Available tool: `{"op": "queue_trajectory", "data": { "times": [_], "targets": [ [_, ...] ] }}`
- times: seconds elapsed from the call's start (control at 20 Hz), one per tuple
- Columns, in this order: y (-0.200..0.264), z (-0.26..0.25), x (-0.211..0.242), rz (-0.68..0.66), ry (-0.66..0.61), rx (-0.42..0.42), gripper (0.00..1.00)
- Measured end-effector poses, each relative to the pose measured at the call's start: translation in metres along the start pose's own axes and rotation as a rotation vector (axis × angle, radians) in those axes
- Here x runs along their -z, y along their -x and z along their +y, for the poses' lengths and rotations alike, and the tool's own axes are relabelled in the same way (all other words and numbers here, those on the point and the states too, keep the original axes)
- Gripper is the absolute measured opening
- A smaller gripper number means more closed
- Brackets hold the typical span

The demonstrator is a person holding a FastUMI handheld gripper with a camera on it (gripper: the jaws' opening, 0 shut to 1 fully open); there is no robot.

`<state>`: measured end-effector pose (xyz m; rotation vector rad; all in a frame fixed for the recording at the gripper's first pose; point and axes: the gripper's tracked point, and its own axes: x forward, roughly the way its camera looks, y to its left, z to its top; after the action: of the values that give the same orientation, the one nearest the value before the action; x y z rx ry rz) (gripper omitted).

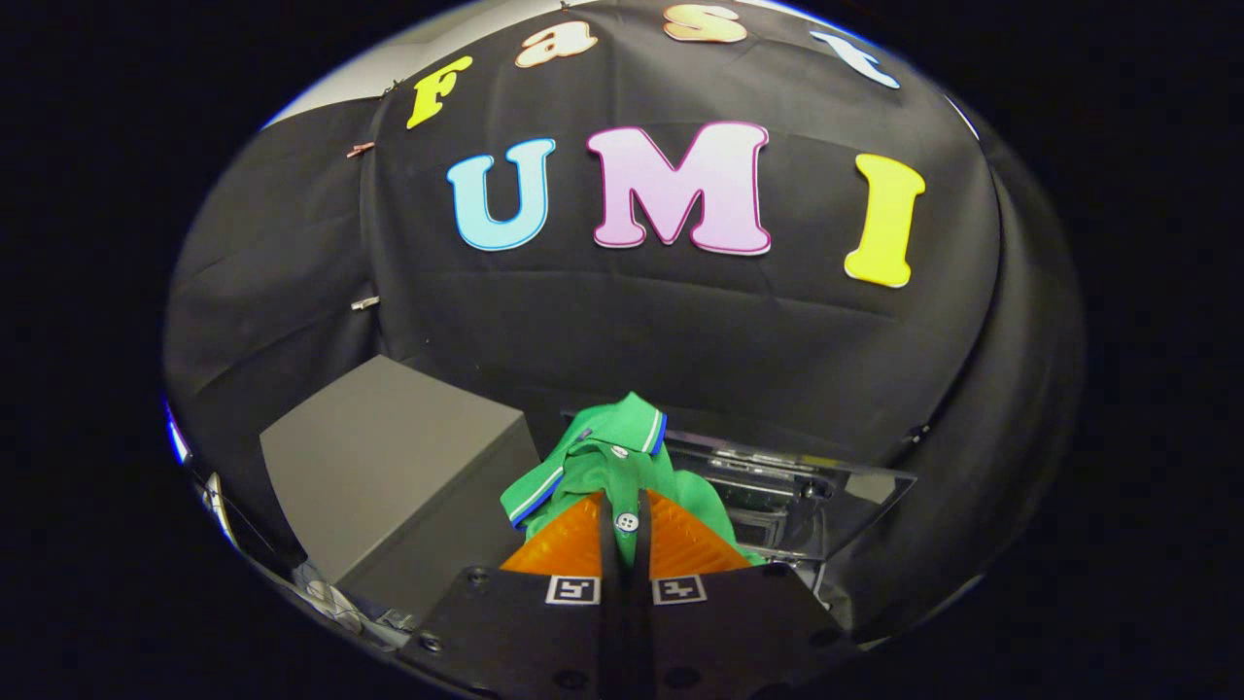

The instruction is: Put the clothes into the washing machine and then close the washing machine lid.

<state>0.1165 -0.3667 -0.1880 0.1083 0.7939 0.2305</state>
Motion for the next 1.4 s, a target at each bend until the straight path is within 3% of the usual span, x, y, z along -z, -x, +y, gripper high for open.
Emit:
{"op": "queue_trajectory", "data": {
  "times": [0.3, 0.45, 1.0, 1.4],
  "targets": [
    [-0.017, -0.007, 0.073, 0.129, 0.040, -0.103, 0.05],
    [-0.023, -0.016, 0.106, 0.162, 0.065, -0.112, 0.05],
    [-0.080, -0.059, 0.215, 0.358, 0.088, -0.017, 0.05],
    [-0.118, -0.060, 0.256, 0.452, 0.094, 0.058, 0.05]
  ]
}}
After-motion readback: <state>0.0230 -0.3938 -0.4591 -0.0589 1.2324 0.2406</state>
